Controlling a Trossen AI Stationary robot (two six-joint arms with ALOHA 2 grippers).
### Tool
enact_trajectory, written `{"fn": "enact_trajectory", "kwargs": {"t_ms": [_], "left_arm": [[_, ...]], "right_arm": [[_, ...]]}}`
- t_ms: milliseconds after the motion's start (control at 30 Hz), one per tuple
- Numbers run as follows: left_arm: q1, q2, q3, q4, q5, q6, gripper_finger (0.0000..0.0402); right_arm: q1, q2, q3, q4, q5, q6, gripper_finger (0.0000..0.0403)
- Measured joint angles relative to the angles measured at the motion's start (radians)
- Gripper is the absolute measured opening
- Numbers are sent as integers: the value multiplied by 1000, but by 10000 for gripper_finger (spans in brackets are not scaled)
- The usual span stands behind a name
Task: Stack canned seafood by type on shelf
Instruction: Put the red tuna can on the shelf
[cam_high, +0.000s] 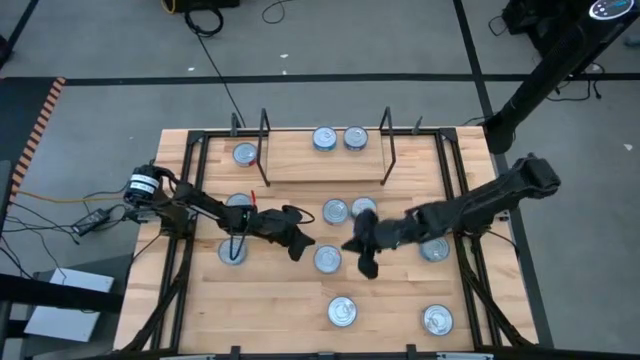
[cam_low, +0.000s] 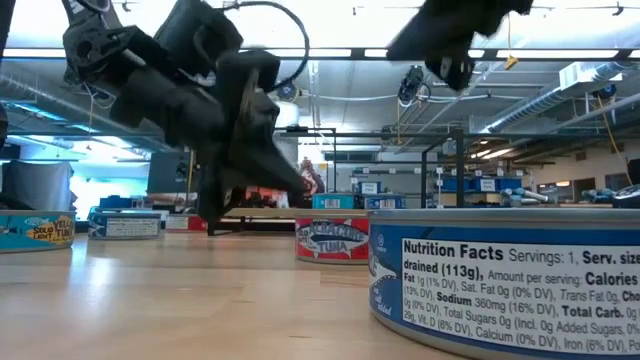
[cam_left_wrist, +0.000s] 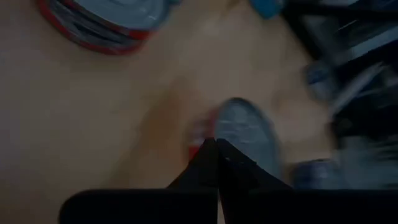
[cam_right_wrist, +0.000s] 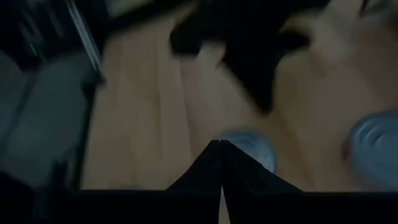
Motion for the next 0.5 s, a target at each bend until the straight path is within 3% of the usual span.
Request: {"fn": "enact_trajectory", "kwargs": {"t_ms": [233, 500], "left_arm": [[-2, 126, 37, 135, -72, 286, 0], [-2, 255, 56, 288, -75, 304, 0]], "right_arm": [[59, 207, 2, 36, 0, -15, 5], [66, 374, 39, 48, -25, -29, 5]]}}
